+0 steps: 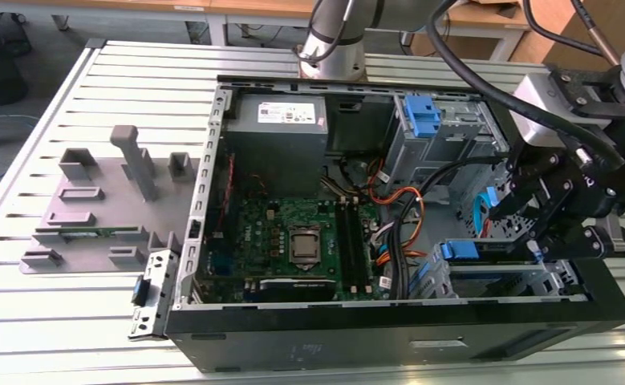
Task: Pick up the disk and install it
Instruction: 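Insert the first disk wire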
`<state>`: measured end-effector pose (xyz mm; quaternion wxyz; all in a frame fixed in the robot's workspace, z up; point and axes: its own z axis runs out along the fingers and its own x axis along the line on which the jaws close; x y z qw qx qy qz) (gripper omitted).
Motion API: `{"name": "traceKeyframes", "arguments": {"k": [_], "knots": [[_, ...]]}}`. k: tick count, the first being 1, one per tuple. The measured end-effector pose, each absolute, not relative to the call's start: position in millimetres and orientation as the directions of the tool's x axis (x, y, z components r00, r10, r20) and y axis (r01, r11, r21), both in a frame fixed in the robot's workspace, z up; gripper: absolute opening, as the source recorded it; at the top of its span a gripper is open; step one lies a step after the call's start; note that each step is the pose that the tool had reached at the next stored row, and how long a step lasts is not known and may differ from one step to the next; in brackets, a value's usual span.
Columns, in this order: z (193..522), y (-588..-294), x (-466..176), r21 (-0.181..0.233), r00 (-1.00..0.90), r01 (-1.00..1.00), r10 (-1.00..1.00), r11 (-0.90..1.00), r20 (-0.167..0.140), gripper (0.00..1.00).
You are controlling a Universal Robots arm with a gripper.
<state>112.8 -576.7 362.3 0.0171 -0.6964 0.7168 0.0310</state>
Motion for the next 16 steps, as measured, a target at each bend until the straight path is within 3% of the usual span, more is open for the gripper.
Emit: {"name": "traceKeyframes", "arguments": {"k": [16], "knots": [[362.9,-571.8,113.1,0.021,-0.029,-0.999,-0.997,0.028,-0.068,0.49]]}}
